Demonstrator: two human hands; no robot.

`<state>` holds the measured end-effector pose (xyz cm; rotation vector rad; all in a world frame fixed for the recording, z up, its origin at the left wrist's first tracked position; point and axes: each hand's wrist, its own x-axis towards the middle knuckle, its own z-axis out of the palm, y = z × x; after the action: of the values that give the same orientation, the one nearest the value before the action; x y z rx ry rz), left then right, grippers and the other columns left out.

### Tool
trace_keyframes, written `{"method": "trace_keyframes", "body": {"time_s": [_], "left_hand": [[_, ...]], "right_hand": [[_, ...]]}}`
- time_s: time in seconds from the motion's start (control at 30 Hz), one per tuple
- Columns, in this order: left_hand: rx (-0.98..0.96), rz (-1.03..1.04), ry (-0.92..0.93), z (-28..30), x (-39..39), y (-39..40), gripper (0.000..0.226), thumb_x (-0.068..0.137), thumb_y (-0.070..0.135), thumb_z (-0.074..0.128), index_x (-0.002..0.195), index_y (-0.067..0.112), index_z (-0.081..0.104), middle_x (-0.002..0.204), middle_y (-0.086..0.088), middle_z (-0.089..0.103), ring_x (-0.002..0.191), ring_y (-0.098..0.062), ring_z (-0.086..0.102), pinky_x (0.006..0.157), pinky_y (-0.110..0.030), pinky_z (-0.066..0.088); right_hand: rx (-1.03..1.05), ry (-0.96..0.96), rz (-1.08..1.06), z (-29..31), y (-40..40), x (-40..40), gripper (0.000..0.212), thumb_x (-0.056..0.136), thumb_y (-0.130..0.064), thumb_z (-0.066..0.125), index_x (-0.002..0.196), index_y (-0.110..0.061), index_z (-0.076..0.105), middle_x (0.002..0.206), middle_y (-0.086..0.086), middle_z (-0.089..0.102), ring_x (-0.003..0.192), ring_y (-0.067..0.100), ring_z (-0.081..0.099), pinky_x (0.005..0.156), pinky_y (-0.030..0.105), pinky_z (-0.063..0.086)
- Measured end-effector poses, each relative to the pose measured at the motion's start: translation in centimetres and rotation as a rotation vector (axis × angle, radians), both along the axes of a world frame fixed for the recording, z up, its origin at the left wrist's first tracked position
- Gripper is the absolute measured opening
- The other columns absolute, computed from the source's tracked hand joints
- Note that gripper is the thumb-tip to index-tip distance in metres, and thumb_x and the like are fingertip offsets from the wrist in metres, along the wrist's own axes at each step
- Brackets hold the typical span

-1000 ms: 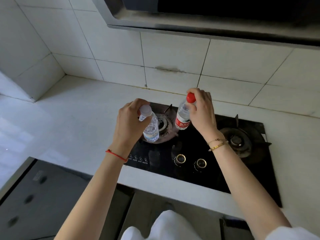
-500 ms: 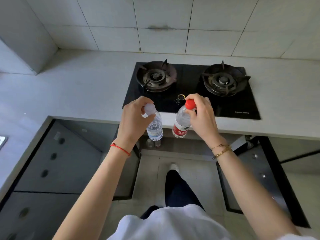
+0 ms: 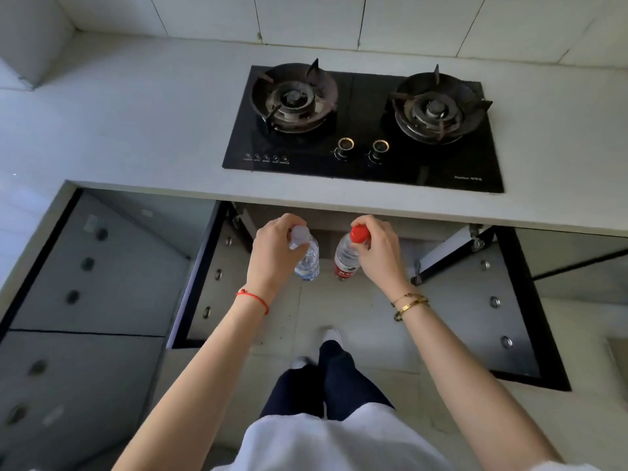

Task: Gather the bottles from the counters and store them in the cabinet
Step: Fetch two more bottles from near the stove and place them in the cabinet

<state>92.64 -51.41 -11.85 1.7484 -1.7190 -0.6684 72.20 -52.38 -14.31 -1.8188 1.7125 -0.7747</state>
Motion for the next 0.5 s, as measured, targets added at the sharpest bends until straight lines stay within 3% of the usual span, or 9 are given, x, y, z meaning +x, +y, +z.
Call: {"method": "trace_keyframes", "body": {"time_s": [0.23,0.5], "left_hand": [[0.079,0.023,0.037,-8.9,-1.8,-3.9,0.026,0.073,0.007,0.067,0.096,0.02,0.065,0.09,0.013,0.061,0.086,-0.016,0.059,0.076,-0.035,0.054],[0.144,0.022,0.018,-25.5,-2.8,-9.4,0.029,0.071,0.006,0.067,0.097,0.02,0.066,0.095,0.004,0.068,0.089,-0.018,0.059,0.077,-0.031,0.052]], "right_hand": [[0.1,-0.034,-0.004,-8.7,-3.9,-0.8,0.034,0.077,0.004,0.067,0.102,-0.016,0.056,0.104,0.0,0.059,0.102,0.017,0.051,0.086,0.026,0.04],[0.149,-0.011,-0.086,-25.0,-9.1,-0.4,0.032,0.077,0.002,0.069,0.101,-0.016,0.057,0.105,0.006,0.06,0.098,0.024,0.056,0.078,0.026,0.042]]}}
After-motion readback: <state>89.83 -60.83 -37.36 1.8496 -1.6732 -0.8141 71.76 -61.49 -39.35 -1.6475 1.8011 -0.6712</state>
